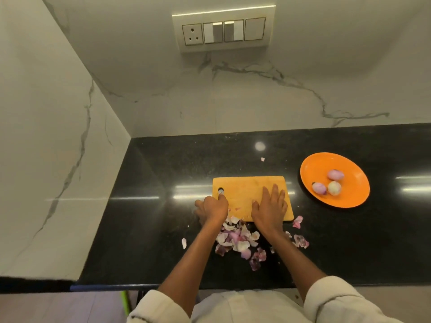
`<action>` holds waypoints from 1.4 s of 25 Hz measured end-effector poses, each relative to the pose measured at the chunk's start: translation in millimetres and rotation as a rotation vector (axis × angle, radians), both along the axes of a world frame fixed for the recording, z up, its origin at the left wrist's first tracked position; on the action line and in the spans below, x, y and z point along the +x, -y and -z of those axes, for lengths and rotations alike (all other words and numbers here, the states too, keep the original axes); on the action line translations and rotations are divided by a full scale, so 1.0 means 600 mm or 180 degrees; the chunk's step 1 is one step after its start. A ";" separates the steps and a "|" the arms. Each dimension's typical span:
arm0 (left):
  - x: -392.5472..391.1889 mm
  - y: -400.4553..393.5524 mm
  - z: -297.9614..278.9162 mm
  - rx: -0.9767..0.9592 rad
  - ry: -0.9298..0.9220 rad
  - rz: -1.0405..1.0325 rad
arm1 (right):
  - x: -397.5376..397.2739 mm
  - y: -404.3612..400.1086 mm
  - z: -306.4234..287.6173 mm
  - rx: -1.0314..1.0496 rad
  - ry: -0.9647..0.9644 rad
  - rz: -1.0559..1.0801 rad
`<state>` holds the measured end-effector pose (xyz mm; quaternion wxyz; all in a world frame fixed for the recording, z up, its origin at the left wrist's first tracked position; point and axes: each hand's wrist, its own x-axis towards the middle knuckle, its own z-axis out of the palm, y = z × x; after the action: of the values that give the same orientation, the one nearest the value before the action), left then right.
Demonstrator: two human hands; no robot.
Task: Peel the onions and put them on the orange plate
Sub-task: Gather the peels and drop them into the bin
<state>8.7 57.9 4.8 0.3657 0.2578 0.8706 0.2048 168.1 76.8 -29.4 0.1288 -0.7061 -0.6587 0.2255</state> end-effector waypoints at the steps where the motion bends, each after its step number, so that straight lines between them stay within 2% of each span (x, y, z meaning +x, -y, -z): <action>1: 0.001 -0.005 -0.001 -0.0042 0.0106 -0.0075 | -0.003 0.006 0.003 -0.0083 -0.0020 -0.0070; 5: -0.010 -0.017 0.009 0.0100 0.0744 -0.0699 | 0.003 0.004 -0.002 -0.0260 -0.0448 -0.0184; 9: -0.015 -0.004 -0.016 0.0774 0.1693 -0.1060 | 0.021 0.007 -0.015 -0.0253 -0.0984 -0.0143; 11: -0.016 -0.001 -0.025 0.1066 0.1685 -0.1039 | 0.013 0.006 -0.036 -0.0112 -0.1342 -0.0321; 13: -0.013 0.003 -0.037 0.1297 0.1705 -0.0969 | -0.008 -0.001 -0.057 0.0079 -0.1458 -0.0780; 17: -0.022 0.010 -0.063 0.1761 0.1770 -0.0858 | -0.022 0.025 -0.064 0.0466 -0.1085 -0.1827; 20: -0.032 0.012 -0.082 0.2105 0.1679 -0.0758 | -0.018 0.046 -0.081 0.0877 -0.1341 -0.1793; 22: -0.027 0.013 -0.101 0.2312 0.1552 -0.0661 | -0.035 0.045 -0.099 0.0861 -0.1445 -0.1768; 25: -0.020 0.016 -0.123 0.2430 0.1568 -0.0636 | -0.047 0.059 -0.098 0.0915 -0.1004 -0.2145; 28: -0.027 0.013 -0.135 0.2451 0.2048 -0.0705 | -0.047 0.065 -0.102 0.1120 -0.0821 -0.1777; 31: -0.030 0.014 -0.149 0.2453 0.2196 -0.0708 | -0.083 0.086 -0.112 0.1232 -0.0323 -0.2060; 33: -0.031 0.017 -0.152 0.2448 0.2120 -0.0777 | -0.085 0.096 -0.103 0.0974 -0.0130 -0.1893; 35: -0.031 0.018 -0.155 0.2453 0.2026 -0.0809 | -0.074 0.081 -0.102 0.0596 -0.0142 -0.1341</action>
<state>-9.9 46.8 97.6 0.4632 0.1908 0.6020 0.6218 123.6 28.1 31.6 0.1583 -0.5328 -0.8067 0.2008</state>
